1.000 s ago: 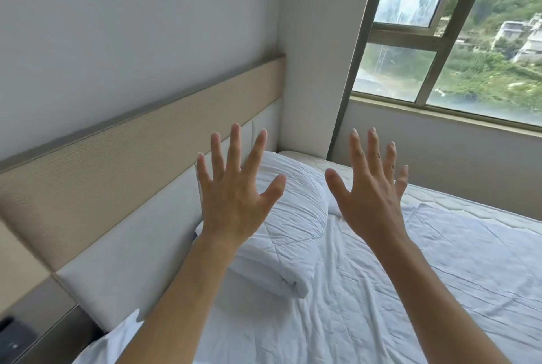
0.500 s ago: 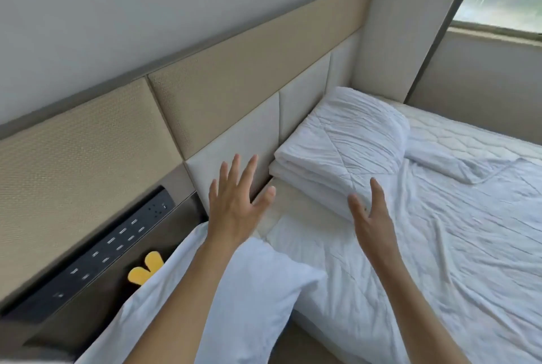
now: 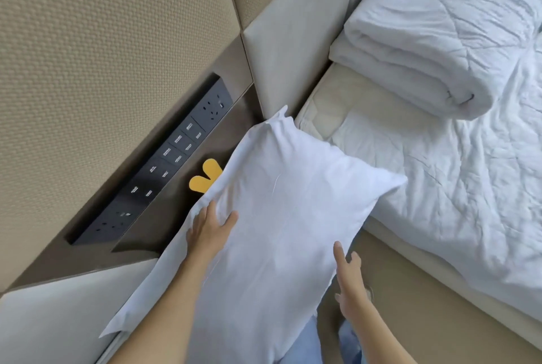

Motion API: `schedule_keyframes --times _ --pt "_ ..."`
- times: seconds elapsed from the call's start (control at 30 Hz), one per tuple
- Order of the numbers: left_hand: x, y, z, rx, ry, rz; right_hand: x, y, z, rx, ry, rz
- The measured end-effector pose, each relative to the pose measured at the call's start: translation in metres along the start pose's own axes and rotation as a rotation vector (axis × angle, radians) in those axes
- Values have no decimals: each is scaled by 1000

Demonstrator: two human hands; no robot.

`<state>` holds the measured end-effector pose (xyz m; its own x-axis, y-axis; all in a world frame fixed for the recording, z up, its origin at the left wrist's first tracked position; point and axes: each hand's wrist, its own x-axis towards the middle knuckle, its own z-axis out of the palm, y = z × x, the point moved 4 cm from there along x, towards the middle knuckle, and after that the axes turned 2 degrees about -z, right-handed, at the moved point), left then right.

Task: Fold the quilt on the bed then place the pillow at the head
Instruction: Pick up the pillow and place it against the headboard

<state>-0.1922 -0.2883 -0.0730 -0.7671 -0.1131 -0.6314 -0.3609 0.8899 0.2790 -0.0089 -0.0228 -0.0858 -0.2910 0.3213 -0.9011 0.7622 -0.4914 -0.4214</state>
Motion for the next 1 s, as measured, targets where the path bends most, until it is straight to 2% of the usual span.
schedule_keyframes --times 0.07,0.2,0.33,0.47,0.57,0.8,1.0 --pt "12 -22 5 12 -40 -62 5 28 8 -3 0 75" --pt "35 -42 15 -23 -109 -91 13 56 31 49 -48 96" --pt "40 -29 16 -264 -150 -8 34 73 43 96 -25 91" --pt "23 -11 18 -254 -58 84 36 74 48 136 -23 74" --pt "11 -10 15 -250 2 37 17 61 42 136 2 41" --pt "-25 12 -4 -387 166 79 -11 20 14 204 46 -161" --pt "-78 76 -30 -493 256 168 -31 -24 -33 225 45 -332"
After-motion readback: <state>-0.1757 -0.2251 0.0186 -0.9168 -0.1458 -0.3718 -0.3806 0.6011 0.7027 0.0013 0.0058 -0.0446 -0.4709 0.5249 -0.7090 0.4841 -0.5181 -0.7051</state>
